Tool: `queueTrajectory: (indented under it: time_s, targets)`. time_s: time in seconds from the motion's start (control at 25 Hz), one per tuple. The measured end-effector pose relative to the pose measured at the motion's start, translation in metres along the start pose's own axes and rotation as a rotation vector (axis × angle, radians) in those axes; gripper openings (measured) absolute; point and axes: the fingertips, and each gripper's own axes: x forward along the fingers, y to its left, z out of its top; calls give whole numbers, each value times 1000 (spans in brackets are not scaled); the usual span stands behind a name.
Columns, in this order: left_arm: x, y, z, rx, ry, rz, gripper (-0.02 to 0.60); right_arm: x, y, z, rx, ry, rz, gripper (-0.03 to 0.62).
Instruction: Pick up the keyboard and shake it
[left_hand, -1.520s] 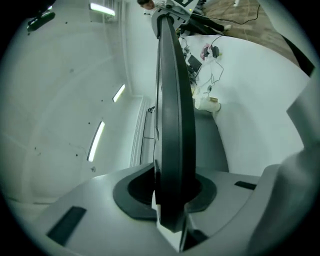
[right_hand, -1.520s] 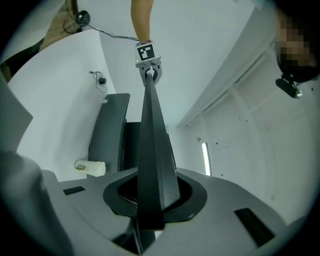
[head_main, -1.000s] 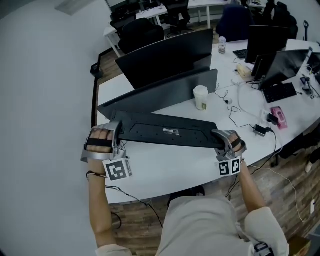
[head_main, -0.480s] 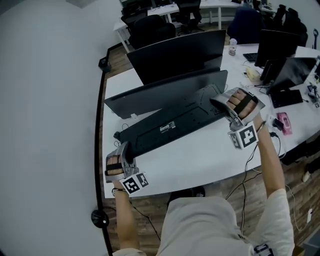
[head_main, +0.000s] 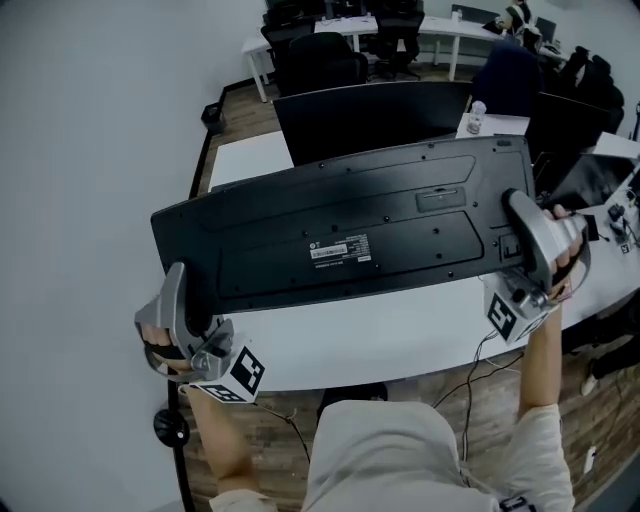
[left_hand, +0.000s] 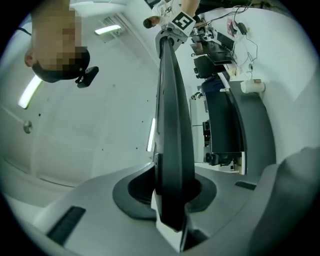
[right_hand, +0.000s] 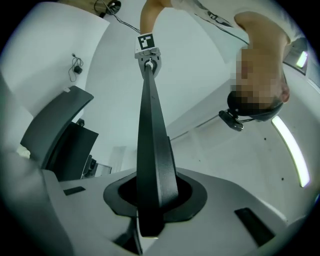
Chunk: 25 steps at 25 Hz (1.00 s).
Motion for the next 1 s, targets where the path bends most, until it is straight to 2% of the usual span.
queueTrajectory:
  time_s: [0.08, 0.12, 0.2, 0.36, 0.44, 0.56, 0.64, 0.72, 0.8, 0.84, 0.88, 0.92, 1.0]
  targets:
    - [3, -1, 0, 15, -31, -48, 95, -2, 6, 0, 43, 6, 58, 101]
    - [3, -10, -1, 17, -46, -105, 94, -4, 18, -1, 72, 7, 124, 101]
    - [2, -49, -2, -3, -78, -279, 94, -9, 60, -5, 162, 9, 316, 101]
    - [-23, -164, 5, -90, -146, -670, 90, -49, 179, -3, 394, 15, 748, 101]
    - [-37, -207, 11, -162, -162, -823, 96, -77, 231, 1, 561, 23, 962, 103]
    - [-61, -243, 23, -356, -189, -1094, 112, -122, 273, 9, 814, 15, 1272, 107]
    - [-78, -250, 27, -518, -242, -1290, 117, -147, 272, 15, 984, -23, 1440, 108]
    - [-91, -242, 32, -720, -311, -1487, 117, -162, 259, 19, 1195, -88, 1547, 109]
    - [-98, -223, 39, -1028, -351, -1641, 115, -174, 246, 20, 1430, -139, 1610, 112]
    - [-97, -213, 41, -1211, -359, -1677, 112, -179, 241, 20, 1561, -156, 1626, 114]
    - [-95, -206, 42, -1391, -360, -1680, 107, -182, 237, 20, 1704, -168, 1623, 112]
    - [-92, -203, 42, -1555, -352, -1661, 107, -182, 235, 20, 1851, -170, 1596, 112]
    - [-92, -213, 39, -1827, -296, -1612, 107, -183, 241, 19, 2110, -131, 1503, 112]
